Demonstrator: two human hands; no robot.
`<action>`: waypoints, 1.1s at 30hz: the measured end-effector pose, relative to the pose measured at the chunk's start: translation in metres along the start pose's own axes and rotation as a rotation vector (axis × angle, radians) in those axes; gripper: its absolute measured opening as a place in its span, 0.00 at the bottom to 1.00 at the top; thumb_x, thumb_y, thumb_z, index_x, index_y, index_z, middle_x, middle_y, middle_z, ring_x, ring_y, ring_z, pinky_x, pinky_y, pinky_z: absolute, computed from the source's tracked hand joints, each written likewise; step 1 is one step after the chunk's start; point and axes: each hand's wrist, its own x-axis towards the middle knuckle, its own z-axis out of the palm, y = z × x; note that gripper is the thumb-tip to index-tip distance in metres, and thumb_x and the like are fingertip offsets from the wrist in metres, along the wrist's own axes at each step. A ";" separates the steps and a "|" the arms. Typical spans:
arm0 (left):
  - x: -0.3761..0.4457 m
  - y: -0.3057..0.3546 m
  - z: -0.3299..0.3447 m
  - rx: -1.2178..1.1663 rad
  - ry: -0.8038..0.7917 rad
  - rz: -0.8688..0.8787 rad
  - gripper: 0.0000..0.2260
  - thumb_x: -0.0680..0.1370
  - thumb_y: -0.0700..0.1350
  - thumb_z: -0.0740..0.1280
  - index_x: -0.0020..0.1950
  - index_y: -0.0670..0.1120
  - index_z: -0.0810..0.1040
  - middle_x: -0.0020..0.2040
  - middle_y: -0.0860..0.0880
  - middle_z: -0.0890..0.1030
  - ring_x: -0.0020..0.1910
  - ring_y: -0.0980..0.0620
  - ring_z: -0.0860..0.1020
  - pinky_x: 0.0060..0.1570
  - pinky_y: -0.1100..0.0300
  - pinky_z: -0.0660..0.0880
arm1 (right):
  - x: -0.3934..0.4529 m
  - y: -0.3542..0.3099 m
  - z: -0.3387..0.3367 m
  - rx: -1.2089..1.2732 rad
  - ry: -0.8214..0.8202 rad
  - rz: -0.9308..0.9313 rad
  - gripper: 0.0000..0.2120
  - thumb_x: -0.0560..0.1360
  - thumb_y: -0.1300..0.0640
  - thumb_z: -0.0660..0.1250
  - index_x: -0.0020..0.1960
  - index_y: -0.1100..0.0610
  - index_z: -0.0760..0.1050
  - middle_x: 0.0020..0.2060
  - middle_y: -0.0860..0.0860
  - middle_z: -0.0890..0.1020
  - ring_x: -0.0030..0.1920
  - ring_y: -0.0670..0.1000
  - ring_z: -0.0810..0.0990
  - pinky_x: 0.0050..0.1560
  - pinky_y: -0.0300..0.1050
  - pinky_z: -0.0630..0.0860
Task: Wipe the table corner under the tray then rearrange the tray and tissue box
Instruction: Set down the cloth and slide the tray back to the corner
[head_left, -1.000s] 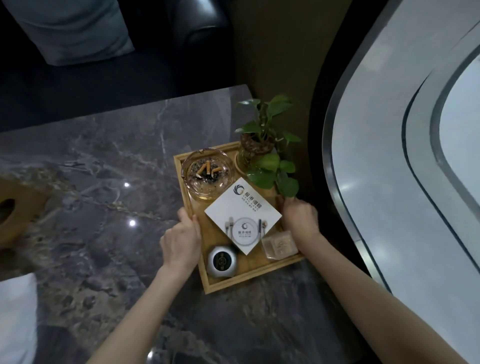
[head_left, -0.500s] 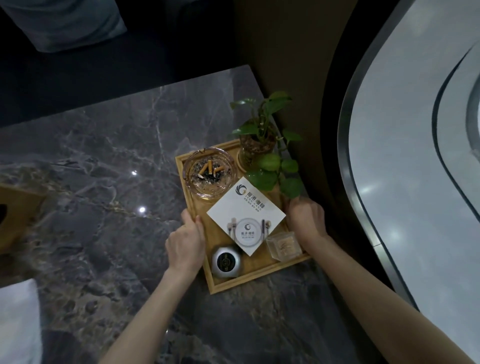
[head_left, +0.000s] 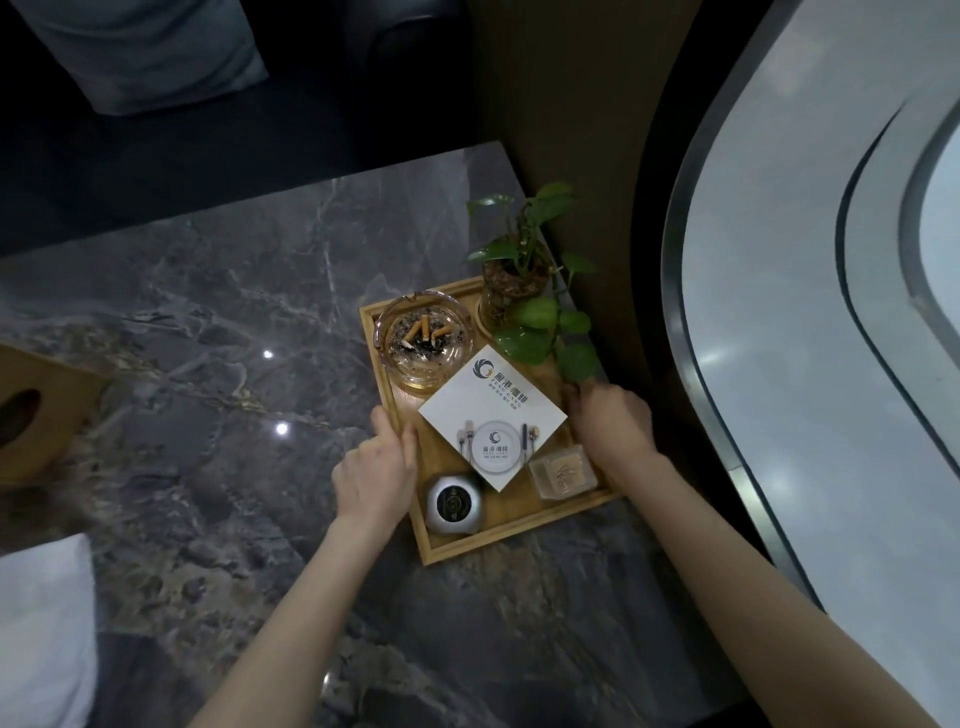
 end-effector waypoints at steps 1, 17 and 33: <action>0.000 -0.002 -0.003 0.017 -0.020 0.003 0.15 0.80 0.51 0.51 0.60 0.41 0.64 0.49 0.36 0.80 0.48 0.36 0.78 0.45 0.46 0.72 | -0.003 0.002 -0.006 0.029 -0.055 0.017 0.14 0.81 0.56 0.54 0.61 0.62 0.71 0.49 0.62 0.82 0.49 0.62 0.81 0.42 0.48 0.74; -0.014 -0.049 -0.002 0.146 -0.159 0.293 0.33 0.78 0.59 0.49 0.75 0.42 0.41 0.77 0.45 0.39 0.75 0.50 0.36 0.72 0.47 0.37 | -0.143 -0.046 0.035 1.717 0.138 0.929 0.08 0.79 0.59 0.59 0.53 0.63 0.67 0.37 0.60 0.77 0.34 0.56 0.78 0.36 0.47 0.79; 0.018 -0.057 -0.003 -0.049 -0.269 0.400 0.31 0.78 0.58 0.52 0.75 0.48 0.44 0.77 0.49 0.43 0.75 0.52 0.38 0.72 0.43 0.38 | -0.125 -0.087 0.034 1.404 -0.145 0.867 0.17 0.78 0.56 0.62 0.35 0.66 0.69 0.26 0.63 0.76 0.15 0.52 0.76 0.17 0.40 0.76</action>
